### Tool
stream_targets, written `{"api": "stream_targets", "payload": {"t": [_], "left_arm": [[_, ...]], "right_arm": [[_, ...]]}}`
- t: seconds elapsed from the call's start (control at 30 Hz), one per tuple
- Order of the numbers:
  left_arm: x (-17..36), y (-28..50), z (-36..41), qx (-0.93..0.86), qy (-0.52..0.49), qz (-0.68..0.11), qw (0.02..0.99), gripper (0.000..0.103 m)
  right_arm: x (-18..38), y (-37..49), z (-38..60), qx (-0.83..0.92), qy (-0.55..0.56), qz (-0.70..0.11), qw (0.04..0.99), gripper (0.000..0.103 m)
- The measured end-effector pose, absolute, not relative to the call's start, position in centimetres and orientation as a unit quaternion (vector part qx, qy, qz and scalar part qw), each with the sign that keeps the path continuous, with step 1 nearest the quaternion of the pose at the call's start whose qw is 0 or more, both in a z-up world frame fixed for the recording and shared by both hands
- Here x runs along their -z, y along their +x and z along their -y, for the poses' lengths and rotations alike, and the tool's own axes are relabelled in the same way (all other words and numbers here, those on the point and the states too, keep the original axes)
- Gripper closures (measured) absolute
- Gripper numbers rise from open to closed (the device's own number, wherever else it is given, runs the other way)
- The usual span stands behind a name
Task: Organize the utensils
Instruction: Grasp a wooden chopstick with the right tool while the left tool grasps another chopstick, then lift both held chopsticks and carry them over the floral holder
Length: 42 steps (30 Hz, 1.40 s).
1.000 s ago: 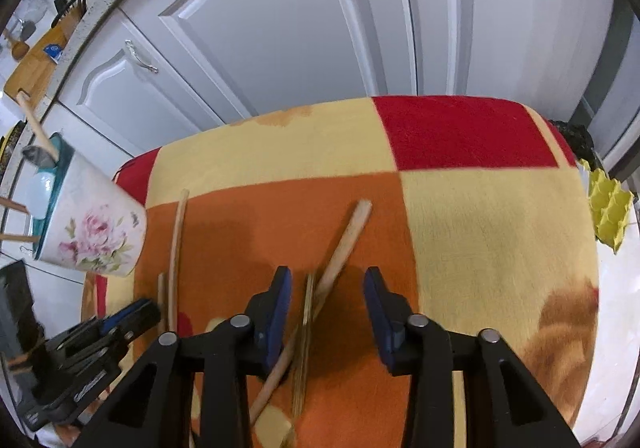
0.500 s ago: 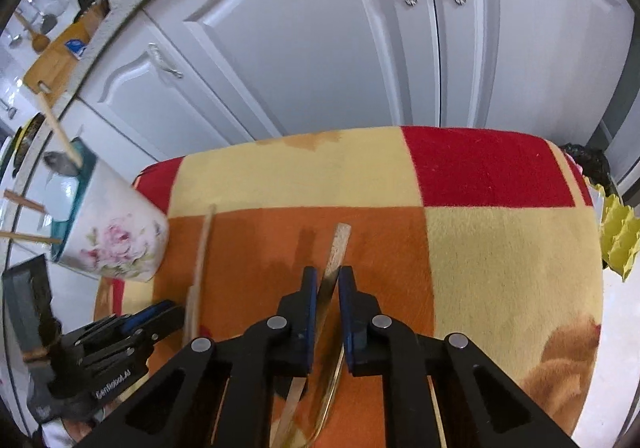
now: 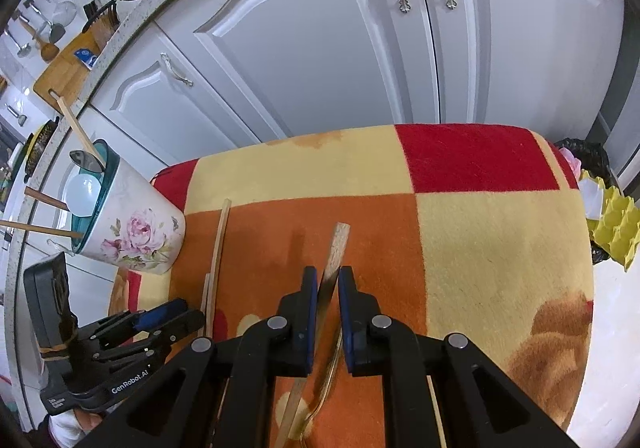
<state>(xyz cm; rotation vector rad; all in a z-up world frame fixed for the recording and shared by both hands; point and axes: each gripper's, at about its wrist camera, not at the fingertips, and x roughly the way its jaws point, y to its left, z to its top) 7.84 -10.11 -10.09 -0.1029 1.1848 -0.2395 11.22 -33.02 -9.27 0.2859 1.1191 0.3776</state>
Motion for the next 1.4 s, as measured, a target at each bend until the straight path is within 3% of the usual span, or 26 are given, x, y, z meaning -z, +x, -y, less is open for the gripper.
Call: {"api": "stream_targets", "payload": {"t": [0.27,0.3,0.33,0.43,0.6,0.7,0.8,0.9,1.4], "left_arm": [[10.4,9.1,10.9,0.113,-0.045,-0.551,0.826,0.070],[10.4,9.3,10.9,0.115,-0.048,-0.550,0.826,0.073],[10.4,9.4,10.9,0.118,-0.046,-0.548,0.827,0.088],[10.4,9.0,10.8,0.131,-0.044,-0.550,0.824,0.097],[9.8,7.8,9.8,0.138,-0.057,-0.545,0.825,0.098],[9.0,7.3,8.5,0.140,-0.081,-0.539,0.826,0.098],[8.0,6.6,7.8,0.140,-0.088,-0.531,0.831,0.098],[6.6,5.8,7.3,0.144,-0.092,-0.519,0.838,0.099],[-4.1,0.8,3.2,0.177,-0.120,-0.403,0.890,0.099]], "right_arm": [[9.3,11.2,32.9,-0.182,0.141,-0.524,0.820,0.093],[9.2,11.2,32.8,-0.184,0.141,-0.523,0.820,0.093],[9.0,11.1,32.8,-0.188,0.142,-0.521,0.820,0.093],[8.5,11.1,32.3,-0.194,0.130,-0.518,0.823,0.094],[9.6,11.9,32.2,-0.181,0.129,-0.540,0.812,0.093],[10.8,12.7,31.0,-0.175,0.113,-0.562,0.801,0.081],[12.3,13.9,29.7,-0.164,0.094,-0.580,0.793,0.079],[12.5,14.4,28.7,-0.168,0.071,-0.574,0.798,0.092],[0.8,7.2,31.0,-0.249,0.110,-0.454,0.848,0.096]]}}
